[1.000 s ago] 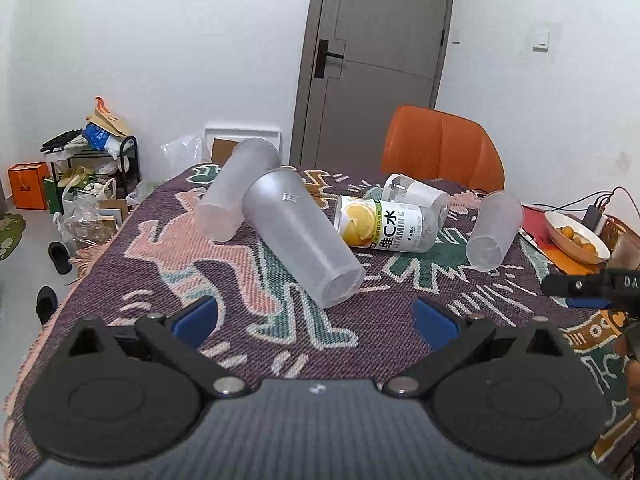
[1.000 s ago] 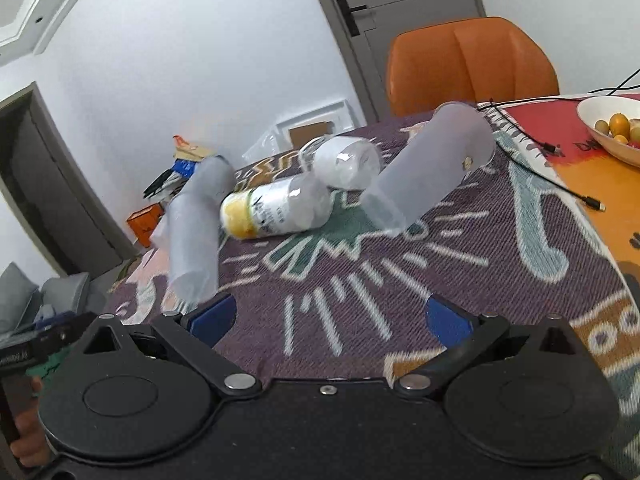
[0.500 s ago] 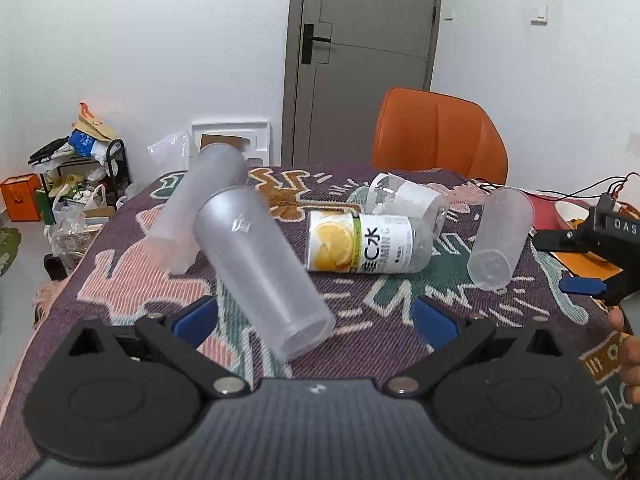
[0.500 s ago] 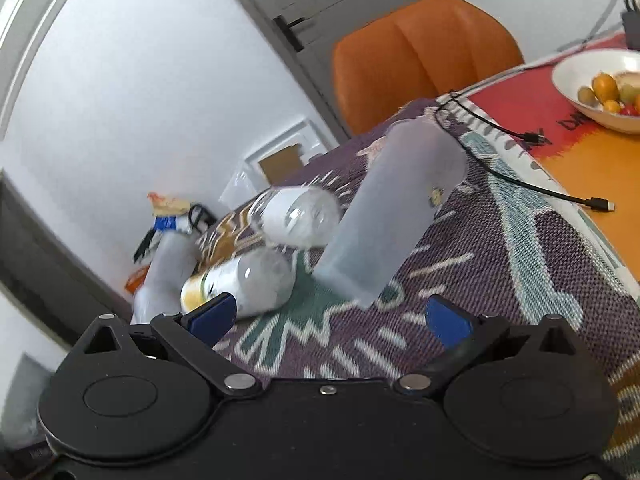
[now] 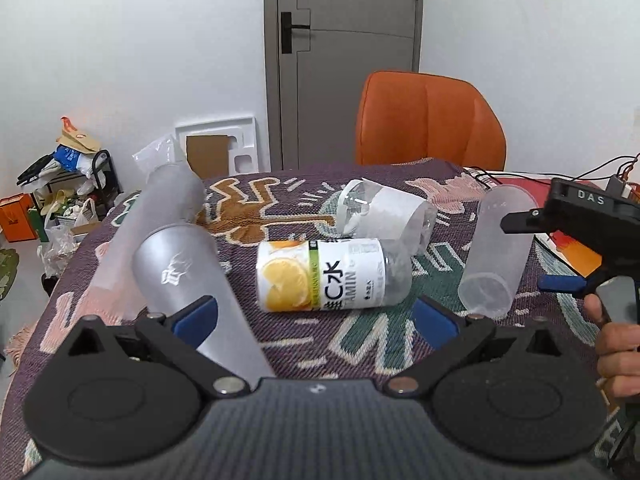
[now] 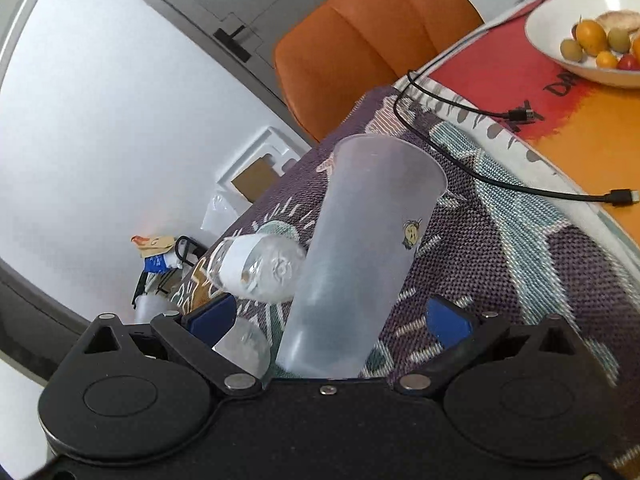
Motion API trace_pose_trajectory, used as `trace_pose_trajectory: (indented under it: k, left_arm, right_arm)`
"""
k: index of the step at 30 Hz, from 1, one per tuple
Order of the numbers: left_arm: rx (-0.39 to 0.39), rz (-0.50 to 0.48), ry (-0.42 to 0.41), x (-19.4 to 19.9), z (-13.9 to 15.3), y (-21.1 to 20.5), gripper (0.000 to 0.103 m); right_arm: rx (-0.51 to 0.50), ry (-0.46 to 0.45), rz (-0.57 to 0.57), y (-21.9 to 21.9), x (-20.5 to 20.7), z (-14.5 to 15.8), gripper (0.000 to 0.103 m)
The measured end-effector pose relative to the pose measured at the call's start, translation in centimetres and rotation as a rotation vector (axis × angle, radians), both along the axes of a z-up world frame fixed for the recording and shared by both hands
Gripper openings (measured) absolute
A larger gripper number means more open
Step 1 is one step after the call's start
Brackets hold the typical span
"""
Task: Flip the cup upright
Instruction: 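Move the right gripper to the tipped frosted cup and close on it, then lift the frosted cup with the right gripper and rotate it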
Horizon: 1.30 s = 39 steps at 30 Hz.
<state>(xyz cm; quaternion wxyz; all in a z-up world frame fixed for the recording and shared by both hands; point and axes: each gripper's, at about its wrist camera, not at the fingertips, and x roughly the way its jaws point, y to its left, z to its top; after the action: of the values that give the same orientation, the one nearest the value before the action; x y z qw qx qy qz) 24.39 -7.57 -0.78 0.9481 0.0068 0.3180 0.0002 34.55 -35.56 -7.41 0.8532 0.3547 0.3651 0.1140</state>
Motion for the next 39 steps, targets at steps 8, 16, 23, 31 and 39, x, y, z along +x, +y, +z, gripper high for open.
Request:
trace_pose_trajectory:
  k: [8,16,23,31,39]
  left_arm:
    - [-0.001,0.018,0.031,2.5,-0.6,-0.7,0.103]
    - [-0.002,0.017,0.044,3.5,-1.0,-1.5,0.103]
    - [-0.020,0.011,0.038,2.4,-0.6,-1.9,0.103]
    - [-0.049,-0.007,-0.012,-1.2,1.1,-1.5,0.103]
    - [-0.082,-0.005,-0.051,-5.8,2.0,0.6,0.103]
  right_arm:
    - [0.003,0.054,-0.044,0.5,2.2,-1.1,0.103]
    - [0.042,0.096,-0.075,-0.1,3.2,-2.3,0.064]
    - [0.113,0.080,-0.071,-1.7,0.9,-2.2,0.062]
    - [0.191,0.023,-0.047,-2.5,-3.5,-1.2,0.062]
    - [0.212,-0.028,-0.003,-0.8,-8.3,0.3,0.062]
